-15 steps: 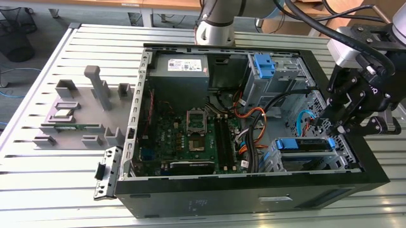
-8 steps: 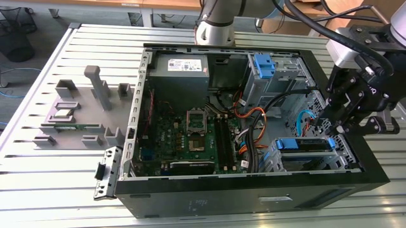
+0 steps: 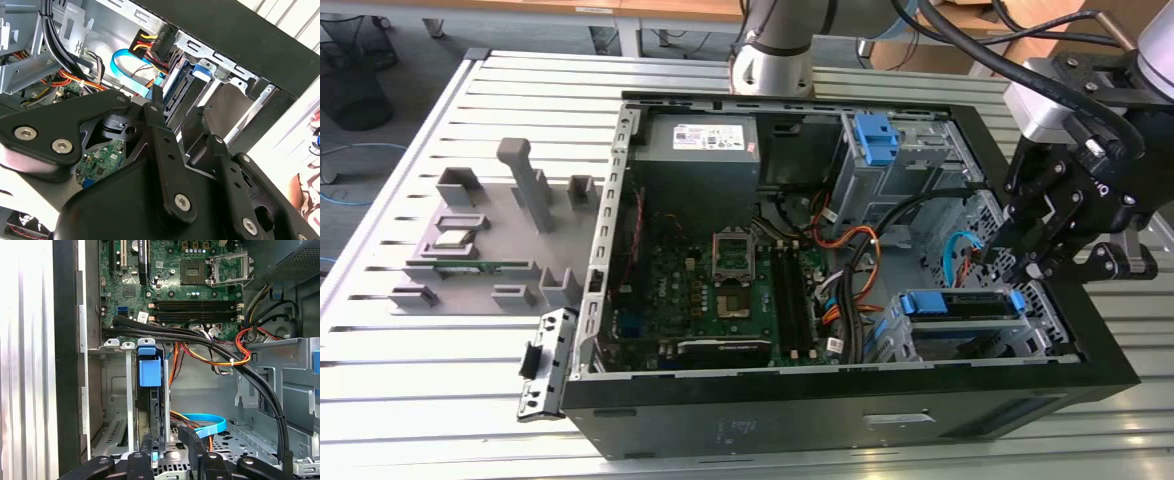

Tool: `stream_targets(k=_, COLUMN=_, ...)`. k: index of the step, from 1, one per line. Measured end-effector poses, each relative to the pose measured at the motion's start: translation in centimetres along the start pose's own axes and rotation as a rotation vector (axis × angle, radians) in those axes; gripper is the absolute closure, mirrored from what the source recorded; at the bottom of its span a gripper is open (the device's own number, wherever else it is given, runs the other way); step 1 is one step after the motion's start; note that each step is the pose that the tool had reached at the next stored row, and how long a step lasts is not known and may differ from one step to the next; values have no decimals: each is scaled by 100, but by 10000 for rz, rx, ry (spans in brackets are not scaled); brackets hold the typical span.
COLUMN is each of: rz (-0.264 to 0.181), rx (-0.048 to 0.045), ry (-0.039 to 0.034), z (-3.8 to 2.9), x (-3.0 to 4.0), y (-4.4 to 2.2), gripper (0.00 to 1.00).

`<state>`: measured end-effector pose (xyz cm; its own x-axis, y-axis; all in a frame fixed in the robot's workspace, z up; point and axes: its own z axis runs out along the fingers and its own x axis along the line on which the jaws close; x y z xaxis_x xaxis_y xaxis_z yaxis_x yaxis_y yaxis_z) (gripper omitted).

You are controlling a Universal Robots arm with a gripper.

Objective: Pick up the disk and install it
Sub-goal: 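Insert the first disk wire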

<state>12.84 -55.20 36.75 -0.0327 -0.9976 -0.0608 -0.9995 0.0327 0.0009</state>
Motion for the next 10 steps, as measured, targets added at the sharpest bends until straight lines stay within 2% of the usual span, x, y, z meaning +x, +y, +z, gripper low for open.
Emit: stream_targets(k=10, rz=-59, rx=-5, ry=-6, z=11, x=-36, y=1, gripper=58)
